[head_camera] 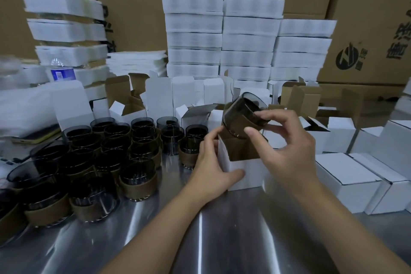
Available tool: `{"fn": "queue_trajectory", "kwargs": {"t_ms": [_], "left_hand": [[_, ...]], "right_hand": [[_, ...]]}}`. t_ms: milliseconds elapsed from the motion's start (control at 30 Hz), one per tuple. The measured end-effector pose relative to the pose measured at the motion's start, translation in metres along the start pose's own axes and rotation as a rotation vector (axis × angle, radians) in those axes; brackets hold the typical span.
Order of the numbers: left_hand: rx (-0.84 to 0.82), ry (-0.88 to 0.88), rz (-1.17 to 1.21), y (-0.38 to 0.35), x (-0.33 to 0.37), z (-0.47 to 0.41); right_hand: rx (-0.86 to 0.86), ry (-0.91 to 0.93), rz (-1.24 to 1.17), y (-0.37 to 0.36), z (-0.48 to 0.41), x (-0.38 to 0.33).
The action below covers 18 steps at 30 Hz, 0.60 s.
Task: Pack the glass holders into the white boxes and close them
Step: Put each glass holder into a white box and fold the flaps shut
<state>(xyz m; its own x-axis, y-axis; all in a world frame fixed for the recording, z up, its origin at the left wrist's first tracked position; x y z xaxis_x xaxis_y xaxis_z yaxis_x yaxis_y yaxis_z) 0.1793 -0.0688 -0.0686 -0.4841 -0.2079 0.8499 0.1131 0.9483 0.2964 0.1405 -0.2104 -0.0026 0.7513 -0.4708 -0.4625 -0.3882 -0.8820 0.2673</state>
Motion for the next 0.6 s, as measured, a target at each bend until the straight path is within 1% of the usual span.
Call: {"fn": "queue_trajectory", "kwargs": {"t_ms": [67, 167, 367, 467, 600], "left_hand": [[-0.022, 0.03, -0.041, -0.002, -0.006, -0.001], [-0.035, 0.043, -0.033, -0.002, -0.012, 0.0], [-0.049, 0.046, -0.03, -0.002, -0.014, -0.001], [-0.053, 0.044, -0.041, -0.001, -0.017, -0.002], [-0.062, 0.044, -0.056, -0.002, -0.017, -0.001]], "right_hand": [[-0.053, -0.006, 0.099, 0.002, -0.003, 0.004], [-0.141, 0.014, 0.247, 0.005, -0.006, 0.006], [-0.365, 0.054, 0.433, 0.003, -0.008, 0.004], [-0.462, 0.001, 0.48, 0.0, -0.007, 0.009], [-0.533, -0.045, 0.509, -0.001, -0.008, 0.015]]}}
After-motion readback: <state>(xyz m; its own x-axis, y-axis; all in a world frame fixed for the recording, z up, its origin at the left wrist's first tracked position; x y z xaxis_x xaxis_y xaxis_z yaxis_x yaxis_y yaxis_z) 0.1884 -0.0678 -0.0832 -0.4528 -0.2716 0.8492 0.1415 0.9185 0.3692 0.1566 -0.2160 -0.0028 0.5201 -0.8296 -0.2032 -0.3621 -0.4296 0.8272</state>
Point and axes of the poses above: each hand's wrist, its own z-axis away from the middle knuckle, its own y-axis out of the back of the hand, x = y × z, the point moved 4 cm from there along -z, towards the middle knuckle, and after that the axes turned 7 degrees about -x, right-handed, at the moved point
